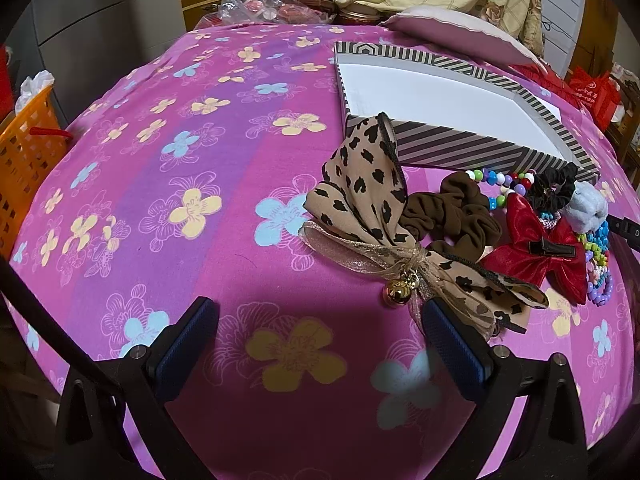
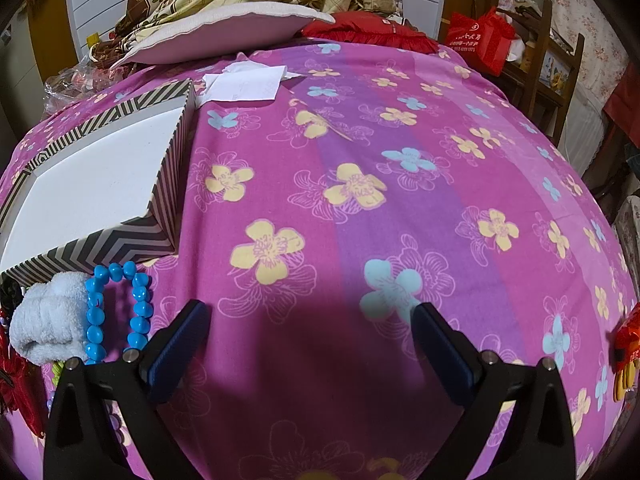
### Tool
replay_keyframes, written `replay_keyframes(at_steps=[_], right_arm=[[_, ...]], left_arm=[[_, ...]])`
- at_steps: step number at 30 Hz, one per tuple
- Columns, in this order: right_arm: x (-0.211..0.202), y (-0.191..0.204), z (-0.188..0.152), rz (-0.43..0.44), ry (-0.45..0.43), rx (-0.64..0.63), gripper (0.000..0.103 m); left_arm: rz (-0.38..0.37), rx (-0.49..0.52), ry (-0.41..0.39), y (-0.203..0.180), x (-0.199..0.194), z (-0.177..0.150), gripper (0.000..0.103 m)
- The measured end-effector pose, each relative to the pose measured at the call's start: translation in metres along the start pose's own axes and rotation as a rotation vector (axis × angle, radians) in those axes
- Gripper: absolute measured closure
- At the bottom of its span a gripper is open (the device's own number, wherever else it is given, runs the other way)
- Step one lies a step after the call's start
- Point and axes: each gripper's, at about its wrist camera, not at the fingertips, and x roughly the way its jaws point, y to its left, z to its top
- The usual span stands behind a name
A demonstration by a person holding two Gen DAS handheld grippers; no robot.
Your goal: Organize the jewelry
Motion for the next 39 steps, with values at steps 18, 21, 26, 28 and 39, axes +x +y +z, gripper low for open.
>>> replay_keyframes(at_steps=[18,21,26,28,39], right_arm=[[-0.110,0.070,-0.036,0.295,-0.263,-0.189,0.001],[-0.092,0.075,-0.033,0.287,-0.191,-0.197,0.001],[-0.090,0.076,-0.038,0.290,-0.181,-0.183,0.001],[-0.089,0.077,-0.039,0.295,-0.171,-0.184,0.001],[-0.090,0.078,-0.039,0.284,-0.182,-0.192,0.001]], left_arm=[[-0.016,0.010,-0.034,-0.003,-0.003,-0.001,0.026],[-0.090,-0.046,-0.075,0.006,-0.010,-0.001,0.034],[-0.148,-0.036,-0.215,0.003,-0.034,0.005,0.034],[-0.161,-0.009,-0.212,-0.003,-0.034,0.010,0.034],[-0.123,-0.064,0.009,-0.010,0.011,0.032,0.056]])
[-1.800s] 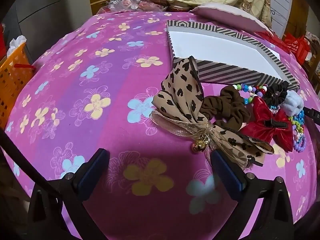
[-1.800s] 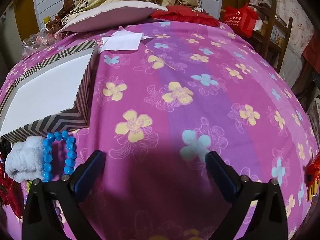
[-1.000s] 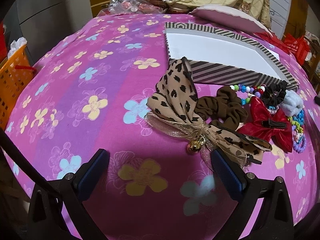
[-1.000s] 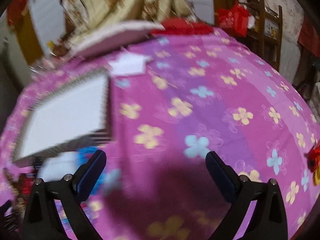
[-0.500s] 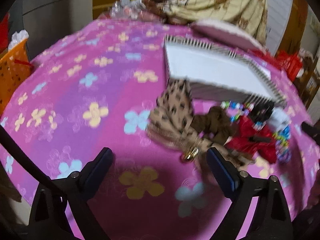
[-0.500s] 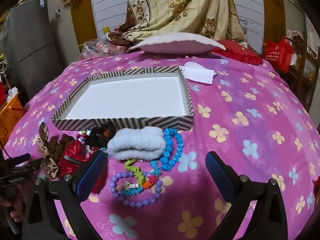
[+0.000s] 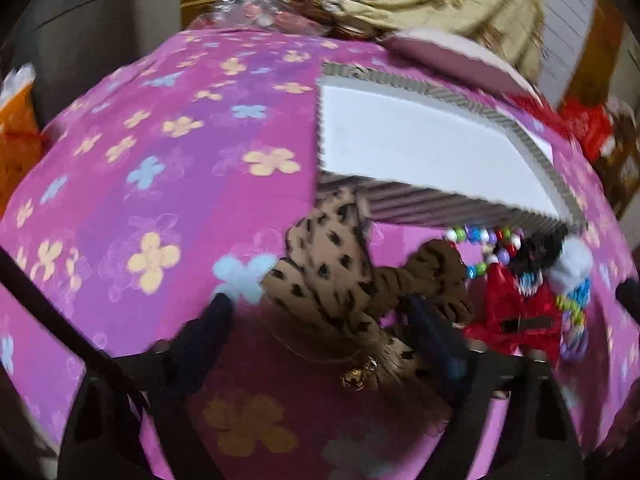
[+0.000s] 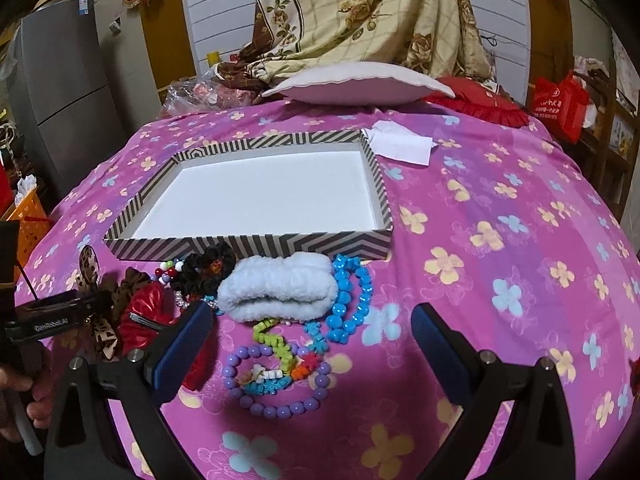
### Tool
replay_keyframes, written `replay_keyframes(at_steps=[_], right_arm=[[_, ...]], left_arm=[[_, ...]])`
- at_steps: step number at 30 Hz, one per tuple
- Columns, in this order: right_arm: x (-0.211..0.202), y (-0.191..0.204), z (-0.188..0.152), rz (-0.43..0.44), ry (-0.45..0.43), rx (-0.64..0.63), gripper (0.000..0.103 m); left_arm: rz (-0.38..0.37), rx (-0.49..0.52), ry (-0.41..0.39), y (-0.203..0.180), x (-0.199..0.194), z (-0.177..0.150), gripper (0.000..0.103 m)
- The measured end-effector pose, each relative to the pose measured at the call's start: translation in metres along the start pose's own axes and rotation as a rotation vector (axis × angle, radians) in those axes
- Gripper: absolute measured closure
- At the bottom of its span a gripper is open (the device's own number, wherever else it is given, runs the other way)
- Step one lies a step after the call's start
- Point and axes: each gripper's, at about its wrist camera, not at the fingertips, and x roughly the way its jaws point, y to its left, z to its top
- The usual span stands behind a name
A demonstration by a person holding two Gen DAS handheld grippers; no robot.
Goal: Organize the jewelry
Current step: 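Grasp the leopard-print bow with the left tool while the right tool grasps the white fluffy scrunchie, then carry the leopard bow and white scrunchie into the tray and release both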
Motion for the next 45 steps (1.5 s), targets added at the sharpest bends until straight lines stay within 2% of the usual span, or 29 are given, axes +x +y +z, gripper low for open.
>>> replay_keyframes(at_steps=[2,4,6,10,13,17,18,23,26,28,29,31,32,33,34,36,38,40,45], right_arm=[[-0.001,-0.002,0.000,-0.007,-0.003,0.002,0.001],[0.000,-0.004,0.000,-0.006,0.000,0.010,0.001],[0.000,-0.005,0.001,0.004,0.001,0.015,0.001],[0.005,0.001,0.005,0.094,0.009,-0.030,0.002],[0.011,0.009,0.013,0.172,-0.002,-0.106,0.009],[0.024,0.020,0.017,0.252,0.014,-0.172,0.017],[0.028,0.023,0.018,0.239,0.017,-0.188,0.021],[0.051,0.023,0.016,0.129,0.086,-0.204,0.022],[0.057,0.024,0.014,0.135,0.109,-0.214,0.022],[0.060,0.026,0.012,0.108,0.121,-0.236,0.024],[0.061,0.026,0.011,0.103,0.125,-0.238,0.026],[0.057,0.023,0.012,0.112,0.108,-0.216,0.046],[0.053,0.019,0.013,0.138,0.093,-0.187,0.052],[0.051,0.015,0.015,0.151,0.083,-0.167,0.065],[0.047,0.012,0.016,0.159,0.069,-0.143,0.071],[0.039,0.006,0.018,0.172,0.046,-0.109,0.078],[0.032,0.002,0.019,0.175,0.020,-0.085,0.079],[0.023,0.000,0.019,0.189,-0.010,-0.074,0.085],[0.005,-0.003,0.022,0.215,-0.076,-0.053,0.086]], left_arm=[[-0.042,0.032,-0.025,-0.004,-0.006,-0.003,0.103],[-0.056,0.028,-0.048,0.000,-0.010,-0.004,0.103],[-0.021,0.012,-0.080,0.006,-0.017,-0.004,0.103],[-0.009,-0.007,-0.160,0.015,-0.035,-0.004,0.103],[-0.019,-0.007,-0.146,0.016,-0.032,-0.005,0.103],[-0.022,-0.021,-0.088,0.016,-0.021,-0.006,0.103],[-0.021,-0.022,-0.086,0.016,-0.020,-0.006,0.103],[-0.025,-0.015,-0.088,0.014,-0.021,-0.008,0.103],[-0.023,-0.015,-0.073,0.013,-0.018,-0.008,0.103],[-0.022,-0.013,-0.063,0.013,-0.015,-0.009,0.103],[-0.021,-0.012,-0.065,0.013,-0.015,-0.009,0.103],[-0.026,-0.011,-0.072,0.013,-0.016,-0.009,0.103],[-0.030,-0.015,-0.078,0.013,-0.017,-0.009,0.103],[-0.036,-0.020,-0.089,0.014,-0.019,-0.009,0.103],[-0.039,-0.021,-0.098,0.014,-0.021,-0.008,0.103],[-0.044,-0.017,-0.108,0.015,-0.023,-0.008,0.103],[-0.046,-0.012,-0.112,0.015,-0.023,-0.008,0.103],[-0.048,-0.016,-0.113,0.014,-0.024,-0.008,0.103],[-0.062,-0.032,-0.135,0.016,-0.027,-0.008,0.103]])
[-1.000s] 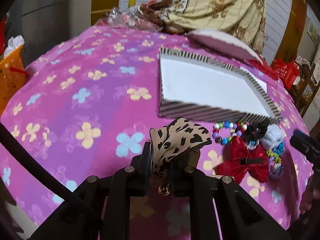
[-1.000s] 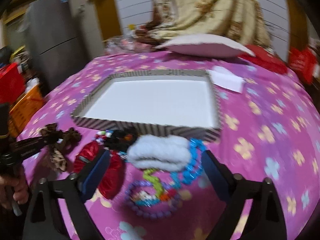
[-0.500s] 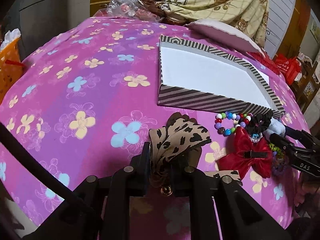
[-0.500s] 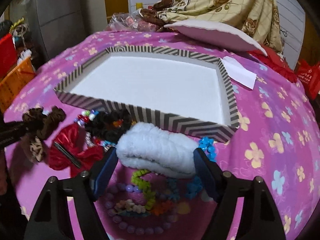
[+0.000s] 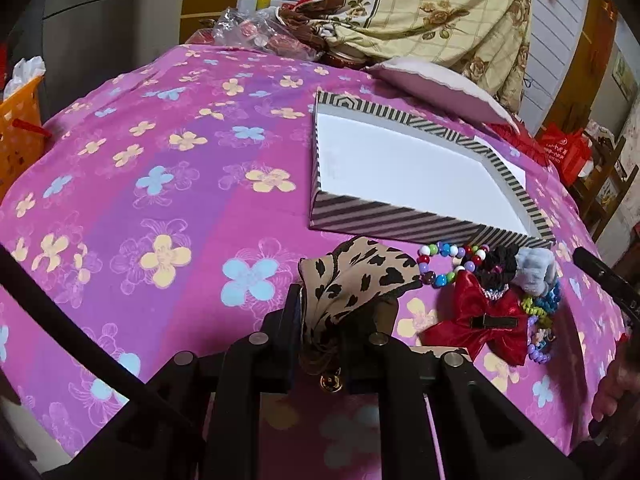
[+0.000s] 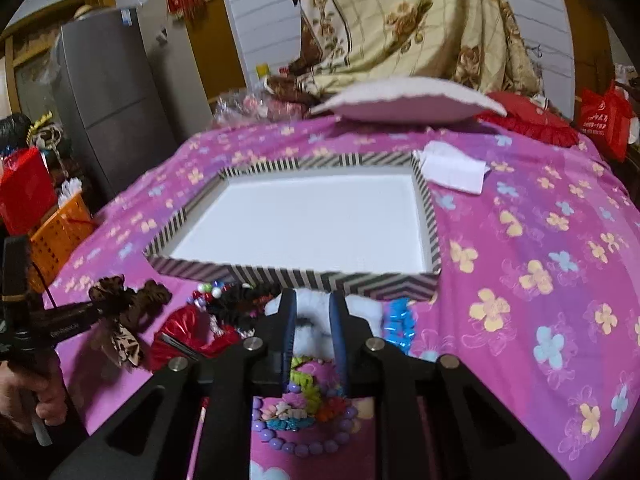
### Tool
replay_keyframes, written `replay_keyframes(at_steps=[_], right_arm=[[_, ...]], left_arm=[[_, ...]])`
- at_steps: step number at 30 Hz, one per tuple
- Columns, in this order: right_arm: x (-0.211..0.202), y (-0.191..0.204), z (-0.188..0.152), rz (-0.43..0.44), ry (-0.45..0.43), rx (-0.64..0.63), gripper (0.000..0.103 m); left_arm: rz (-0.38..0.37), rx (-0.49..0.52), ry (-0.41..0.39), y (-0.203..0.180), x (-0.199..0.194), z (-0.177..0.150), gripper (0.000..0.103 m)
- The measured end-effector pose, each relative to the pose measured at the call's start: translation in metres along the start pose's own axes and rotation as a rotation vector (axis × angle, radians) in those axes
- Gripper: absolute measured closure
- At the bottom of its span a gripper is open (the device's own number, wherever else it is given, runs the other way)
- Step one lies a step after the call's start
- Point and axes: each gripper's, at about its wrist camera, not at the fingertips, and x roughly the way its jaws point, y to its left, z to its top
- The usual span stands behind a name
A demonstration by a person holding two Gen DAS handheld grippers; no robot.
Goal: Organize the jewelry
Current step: 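Carry the leopard bow and white scrunchie into the tray and release both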
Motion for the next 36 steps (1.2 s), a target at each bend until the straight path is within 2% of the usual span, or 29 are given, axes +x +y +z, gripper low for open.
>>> replay_keyframes(at_steps=[3,5,7,8,9,12,15,17,18,21,22,24,25,27,29,32,33,35,36], right_arm=[[0.003,0.002,-0.001,-0.027,0.021,-0.011,0.086],[0.004,0.005,-0.002,-0.049,0.028,-0.031,0.078],[0.006,0.008,-0.003,-0.073,0.019,-0.039,0.031],[0.006,0.010,-0.003,-0.080,-0.001,-0.055,0.026],[0.007,0.012,-0.002,-0.078,-0.012,-0.076,0.025],[0.026,0.011,-0.002,-0.078,0.047,-0.095,0.026],[0.046,0.011,-0.006,-0.041,0.138,-0.107,0.040],[0.060,0.011,-0.011,-0.076,0.199,-0.124,0.040],[0.061,0.011,-0.012,-0.083,0.202,-0.123,0.040],[0.058,0.003,-0.012,-0.075,0.190,-0.080,0.052],[0.057,0.000,-0.013,-0.076,0.190,-0.068,0.062],[0.051,-0.007,-0.012,-0.069,0.179,-0.031,0.077],[0.048,-0.010,-0.011,-0.061,0.167,-0.013,0.080],[0.036,-0.013,-0.008,-0.049,0.120,0.009,0.080],[0.025,-0.013,-0.006,-0.019,0.076,0.033,0.080],[0.012,-0.010,-0.004,0.030,0.029,0.055,0.080],[0.010,-0.008,-0.003,0.042,0.021,0.053,0.080],[0.009,-0.004,-0.003,0.052,0.014,0.046,0.080],[0.009,-0.003,-0.003,0.058,0.014,0.045,0.080]], left_arm=[[0.005,0.001,0.006,0.000,0.001,-0.001,0.103],[0.006,-0.003,0.013,0.001,0.003,-0.002,0.103],[0.008,-0.004,0.014,0.001,0.003,-0.003,0.103],[0.008,-0.004,0.015,0.001,0.003,-0.003,0.103],[0.008,-0.003,0.016,0.001,0.003,-0.003,0.103],[0.014,0.002,0.028,0.000,0.005,-0.004,0.103],[0.016,0.001,0.034,0.000,0.006,-0.005,0.103],[0.014,0.002,0.038,0.001,0.007,-0.005,0.103],[0.015,0.004,0.042,0.000,0.007,-0.005,0.103],[0.018,0.009,0.053,0.000,0.009,-0.006,0.103],[0.018,0.010,0.051,0.000,0.009,-0.006,0.103],[0.017,0.010,0.053,0.000,0.012,-0.007,0.103],[0.016,0.010,0.055,-0.001,0.013,-0.007,0.103],[0.016,0.013,0.059,-0.002,0.014,-0.008,0.100],[0.013,0.013,0.067,-0.003,0.017,-0.008,0.093],[-0.002,0.003,0.065,-0.001,0.016,-0.008,0.091],[-0.008,-0.001,0.063,-0.001,0.016,-0.008,0.091],[-0.050,-0.003,0.065,-0.001,0.016,-0.006,0.101],[-0.073,-0.001,0.057,-0.002,0.013,-0.006,0.101]])
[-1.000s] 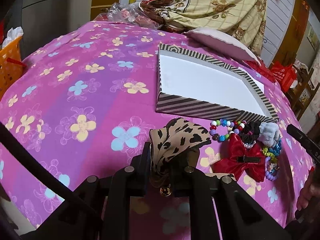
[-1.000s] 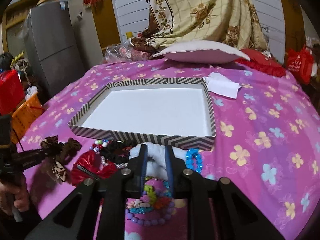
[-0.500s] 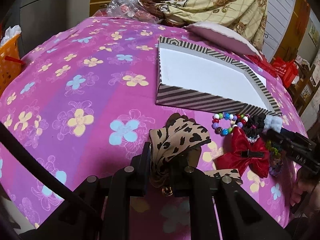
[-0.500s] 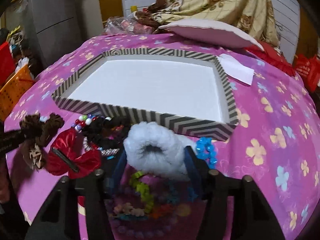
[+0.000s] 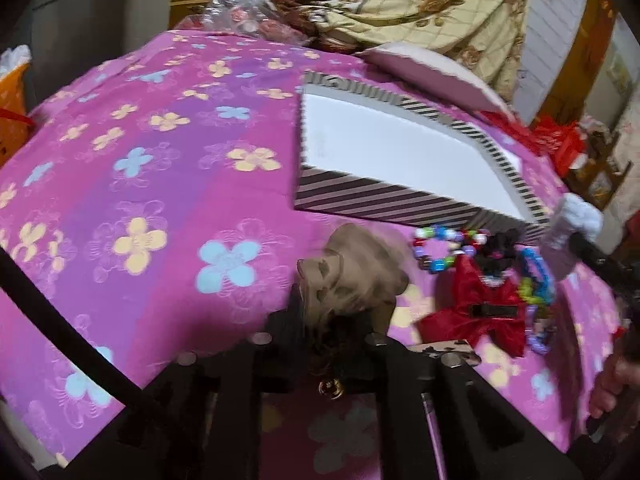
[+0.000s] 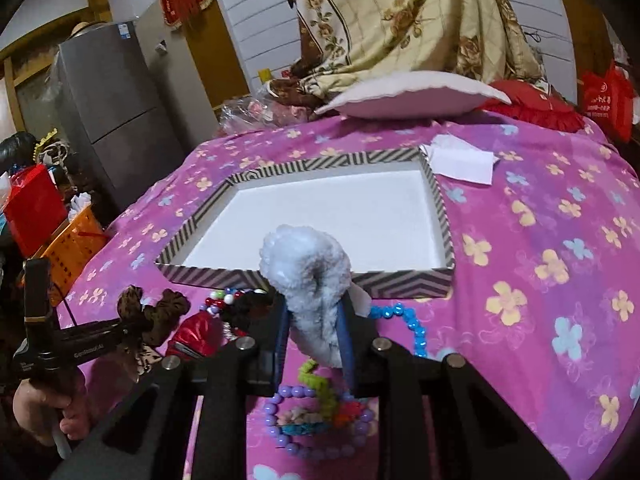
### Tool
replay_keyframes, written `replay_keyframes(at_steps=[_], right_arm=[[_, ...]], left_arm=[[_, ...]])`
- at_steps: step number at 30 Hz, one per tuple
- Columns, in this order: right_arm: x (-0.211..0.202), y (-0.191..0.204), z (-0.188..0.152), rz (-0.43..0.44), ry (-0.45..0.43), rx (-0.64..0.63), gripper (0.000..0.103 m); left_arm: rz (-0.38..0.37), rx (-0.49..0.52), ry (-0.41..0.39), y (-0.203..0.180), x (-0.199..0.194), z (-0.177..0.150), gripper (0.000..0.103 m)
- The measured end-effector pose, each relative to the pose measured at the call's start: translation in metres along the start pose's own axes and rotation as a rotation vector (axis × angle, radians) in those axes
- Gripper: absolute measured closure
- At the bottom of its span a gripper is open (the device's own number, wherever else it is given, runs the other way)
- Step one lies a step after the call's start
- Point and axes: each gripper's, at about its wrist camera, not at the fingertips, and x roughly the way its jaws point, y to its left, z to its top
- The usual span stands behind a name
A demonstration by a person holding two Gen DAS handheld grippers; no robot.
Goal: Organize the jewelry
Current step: 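Carry the leopard bow and white scrunchie into the tray and release both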
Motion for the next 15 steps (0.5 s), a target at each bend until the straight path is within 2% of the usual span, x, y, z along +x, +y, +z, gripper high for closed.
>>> replay_keyframes(at_steps=[6,10,15], right_arm=[[-0.013,0.000,0.001,0.002,-0.046,0.007,0.080],[-0.023,-0.003,0.002,-0.004,-0.074,0.022,0.080],[-0.032,-0.004,0.004,-0.014,-0.108,0.037,0.080]], left_arm=[[-0.045,0.063,-0.125,-0.010,-0.043,0.007,0.103],[-0.051,0.037,-0.158,-0.006,-0.063,0.017,0.103],[-0.074,0.013,-0.212,-0.008,-0.081,0.045,0.103]])
